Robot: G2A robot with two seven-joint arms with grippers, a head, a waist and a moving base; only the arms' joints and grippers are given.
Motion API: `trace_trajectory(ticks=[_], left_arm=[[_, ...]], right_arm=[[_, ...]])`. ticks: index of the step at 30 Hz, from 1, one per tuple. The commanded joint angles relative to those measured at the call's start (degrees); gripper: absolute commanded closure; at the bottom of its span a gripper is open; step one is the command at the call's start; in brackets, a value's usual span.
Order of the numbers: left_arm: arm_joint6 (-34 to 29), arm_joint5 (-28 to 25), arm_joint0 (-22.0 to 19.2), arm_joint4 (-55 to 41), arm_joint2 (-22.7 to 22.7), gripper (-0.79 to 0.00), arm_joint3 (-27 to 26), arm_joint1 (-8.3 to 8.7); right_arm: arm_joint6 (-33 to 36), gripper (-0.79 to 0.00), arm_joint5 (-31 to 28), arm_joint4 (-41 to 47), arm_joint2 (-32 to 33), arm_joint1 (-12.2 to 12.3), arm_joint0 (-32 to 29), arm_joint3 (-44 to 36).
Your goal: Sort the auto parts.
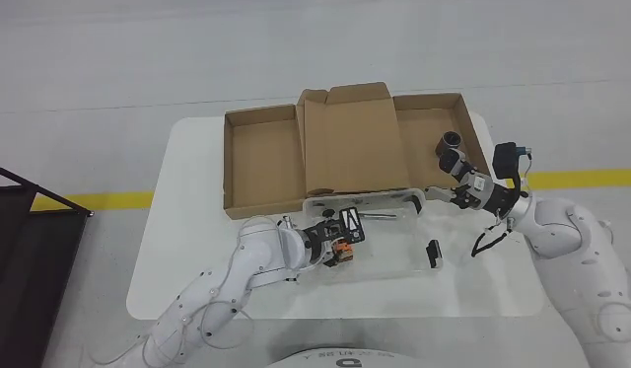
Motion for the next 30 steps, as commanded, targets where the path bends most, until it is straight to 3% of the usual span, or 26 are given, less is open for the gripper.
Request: trace_trajectory(ticks=[1,2,4,7,13,18,24,30], left_arm=[[-1.12,-1.33,-0.10,-0.66,0.21,-0.437,0.16,0.07],[-1.72,-1.92,-0.16,-0.88,0.35,-0.508,0.20,0.10],[-2.75,-2.97,-0.28,-1.37,0.68,-0.570,0.35,0.14],[-3.62,-3.56,-0.55,-2.09,0.96,-0.600,0.51,0.15],[-3.04,-2.58,-1.26,-1.51,1.48,-0.573,1.48,0.02],[-1.01,-1.04,-2.79,-1.36,2.02,-0.468,4.30,-0.43],[0.03,-0.43,-4.00,-0.91,3.23,-0.520,6.06,-0.92],[-0.11,-0.21,-4.92,-0.12,4.53,-0.520,8.22,-1.34]], right_arm=[[0.00,-0.785,0.00,0.00,0.00,0.00,0.00,0.00],[0.00,-0.785,0.00,0.00,0.00,0.00,0.00,0.00],[0.00,-0.785,0.00,0.00,0.00,0.00,0.00,0.00],[0.00,-0.785,0.00,0.00,0.00,0.00,0.00,0.00],[0.00,-0.785,0.00,0.00,0.00,0.00,0.00,0.00],[0.00,-0.785,0.00,0.00,0.00,0.00,0.00,0.00],[0.00,-0.785,0.00,0.00,0.00,0.00,0.00,0.00],[0.00,-0.785,0.00,0.00,0.00,0.00,0.00,0.00]])
